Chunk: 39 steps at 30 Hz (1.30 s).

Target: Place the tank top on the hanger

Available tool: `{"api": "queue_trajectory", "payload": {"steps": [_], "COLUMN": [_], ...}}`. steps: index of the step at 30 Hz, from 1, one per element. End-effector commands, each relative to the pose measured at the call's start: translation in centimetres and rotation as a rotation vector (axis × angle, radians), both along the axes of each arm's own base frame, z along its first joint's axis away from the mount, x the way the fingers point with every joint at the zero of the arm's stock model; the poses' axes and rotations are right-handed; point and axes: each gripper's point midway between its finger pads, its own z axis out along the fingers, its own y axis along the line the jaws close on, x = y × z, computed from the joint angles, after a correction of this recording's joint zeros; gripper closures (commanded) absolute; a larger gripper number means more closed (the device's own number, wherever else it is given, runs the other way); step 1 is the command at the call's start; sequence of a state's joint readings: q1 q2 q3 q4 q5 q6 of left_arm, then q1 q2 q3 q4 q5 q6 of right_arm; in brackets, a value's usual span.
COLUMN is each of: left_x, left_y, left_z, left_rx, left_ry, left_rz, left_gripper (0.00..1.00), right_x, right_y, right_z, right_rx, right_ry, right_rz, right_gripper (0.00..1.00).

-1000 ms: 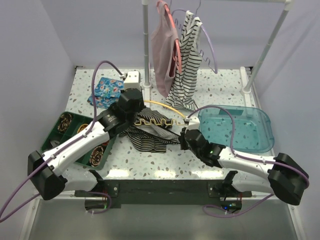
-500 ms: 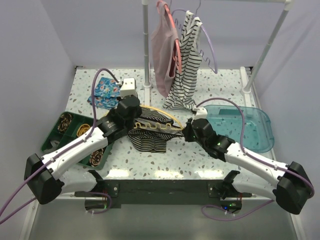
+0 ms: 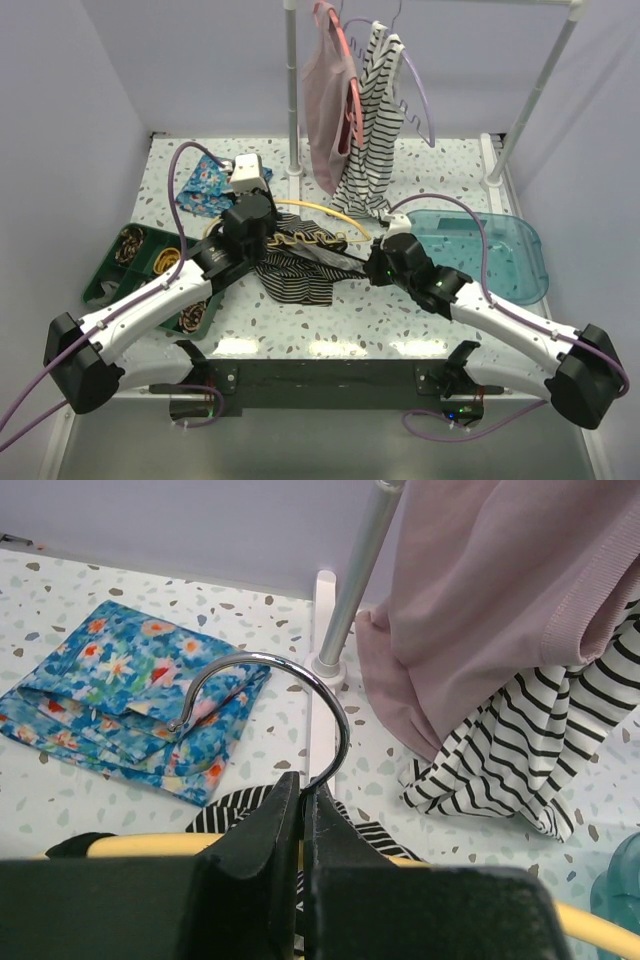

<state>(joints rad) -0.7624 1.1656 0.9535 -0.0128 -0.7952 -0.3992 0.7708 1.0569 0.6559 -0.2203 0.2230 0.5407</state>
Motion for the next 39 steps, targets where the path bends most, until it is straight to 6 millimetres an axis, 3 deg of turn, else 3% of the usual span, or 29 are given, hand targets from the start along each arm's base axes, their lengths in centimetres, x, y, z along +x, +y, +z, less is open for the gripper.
{"api": "queue_trajectory", "payload": {"steps": [1, 11, 16, 24, 33, 39], "left_x": [0.1, 0.2, 0.4, 0.3, -0.2, -0.8], "left_y": [0.1, 0.7, 0.7, 2.2, 2.9, 2.6], "left_z": [4.8, 5.7, 5.3, 5.2, 5.4, 5.3], "left_rx": [-0.127, -0.158, -0.136, -0.080, -0.085, -0.084], "left_ry": [-0.119, -0.165, -0.159, -0.206, -0.258, -0.266], "left_rz": [0.013, 0.050, 0.060, 0.114, 0.113, 0.081], "left_gripper": [1.00, 1.00, 1.00, 1.00, 1.00, 1.00], "right_x": [0.0, -0.1, -0.1, -0.4, -0.4, 0.9], "right_y": [0.5, 0.7, 0.7, 0.8, -0.7, -2.1], "right_z": [-0.8, -0.6, -0.6, 1.7, 3.1, 3.6], "right_rx": [0.008, 0.029, 0.031, 0.064, 0.062, 0.058], "right_ry": [0.023, 0.027, 0.027, 0.005, 0.008, 0.014], "right_rz": [0.014, 0.018, 0.015, 0.030, -0.003, -0.033], "right_gripper": [1.00, 1.00, 1.00, 1.00, 1.00, 1.00]}}
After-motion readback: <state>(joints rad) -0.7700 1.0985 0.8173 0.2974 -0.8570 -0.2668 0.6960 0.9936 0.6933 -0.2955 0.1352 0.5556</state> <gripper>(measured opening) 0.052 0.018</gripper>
